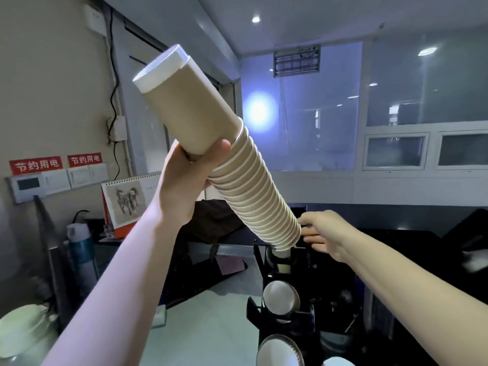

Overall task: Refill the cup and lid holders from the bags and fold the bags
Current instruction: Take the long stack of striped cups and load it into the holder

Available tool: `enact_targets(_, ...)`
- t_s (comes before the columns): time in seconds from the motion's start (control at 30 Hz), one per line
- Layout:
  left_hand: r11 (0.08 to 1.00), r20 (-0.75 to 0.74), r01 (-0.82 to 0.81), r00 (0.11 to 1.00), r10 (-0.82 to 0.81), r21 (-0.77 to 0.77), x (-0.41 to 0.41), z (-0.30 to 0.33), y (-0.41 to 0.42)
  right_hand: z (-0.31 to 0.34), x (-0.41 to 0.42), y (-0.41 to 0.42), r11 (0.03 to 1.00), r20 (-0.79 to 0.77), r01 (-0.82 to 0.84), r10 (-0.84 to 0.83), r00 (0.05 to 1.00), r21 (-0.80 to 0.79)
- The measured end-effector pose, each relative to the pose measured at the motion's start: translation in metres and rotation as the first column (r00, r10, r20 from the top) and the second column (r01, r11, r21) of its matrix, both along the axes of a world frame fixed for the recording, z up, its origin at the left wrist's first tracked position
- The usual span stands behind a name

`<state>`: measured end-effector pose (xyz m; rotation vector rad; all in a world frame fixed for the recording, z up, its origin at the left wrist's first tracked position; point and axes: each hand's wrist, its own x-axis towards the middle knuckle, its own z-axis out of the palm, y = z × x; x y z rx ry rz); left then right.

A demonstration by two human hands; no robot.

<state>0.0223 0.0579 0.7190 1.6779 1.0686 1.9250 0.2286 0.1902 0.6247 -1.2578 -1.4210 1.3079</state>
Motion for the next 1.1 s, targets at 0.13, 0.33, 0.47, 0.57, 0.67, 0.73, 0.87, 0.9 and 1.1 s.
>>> enact_targets(0.13,1.000,-0.018,0.009,1.000,-0.009,-0.001,0.002,-0.008,0.009,-0.005,0.001,-0.002,0.996,0.075,0.008,-0.001,0.997,-0.092)
enact_targets(0.33,0.999,-0.103,-0.016,0.994,0.021,0.045,0.013,-0.015,0.018,-0.012,-0.002,0.001,0.992,0.022,0.054,-0.052,0.998,-0.110)
enact_targets(0.47,1.000,-0.151,0.015,0.988,-0.011,0.024,0.023,-0.026,0.030,-0.020,-0.001,-0.001,0.993,0.007,0.049,-0.048,0.999,-0.112)
enact_targets(0.57,1.000,-0.145,0.022,0.989,-0.024,-0.016,0.024,-0.037,0.040,-0.027,0.002,0.000,0.991,-0.083,0.035,-0.045,0.996,-0.127)
enact_targets(0.67,0.995,-0.244,0.001,0.969,-0.026,-0.102,0.030,-0.058,0.051,-0.026,0.002,0.003,0.994,-0.178,0.037,-0.055,0.982,-0.101)
enact_targets(0.73,0.989,-0.279,0.004,0.959,-0.045,-0.146,0.037,-0.073,0.058,-0.023,0.002,0.004,0.998,-0.153,0.014,-0.023,0.988,-0.057)
enact_targets(0.87,0.986,-0.268,0.025,0.961,-0.069,-0.164,0.047,-0.079,0.066,-0.021,0.006,0.002,0.998,-0.100,-0.036,0.031,0.995,-0.048)
enact_targets(0.9,0.987,-0.267,0.024,0.961,-0.067,-0.162,0.046,-0.079,0.066,-0.022,0.007,0.003,0.999,-0.111,-0.033,0.029,0.993,-0.042)
enact_targets(1.1,0.988,-0.266,0.036,0.961,-0.075,-0.152,0.039,-0.094,0.063,-0.024,0.009,-0.007,0.999,-0.048,0.016,-0.014,0.999,0.041)
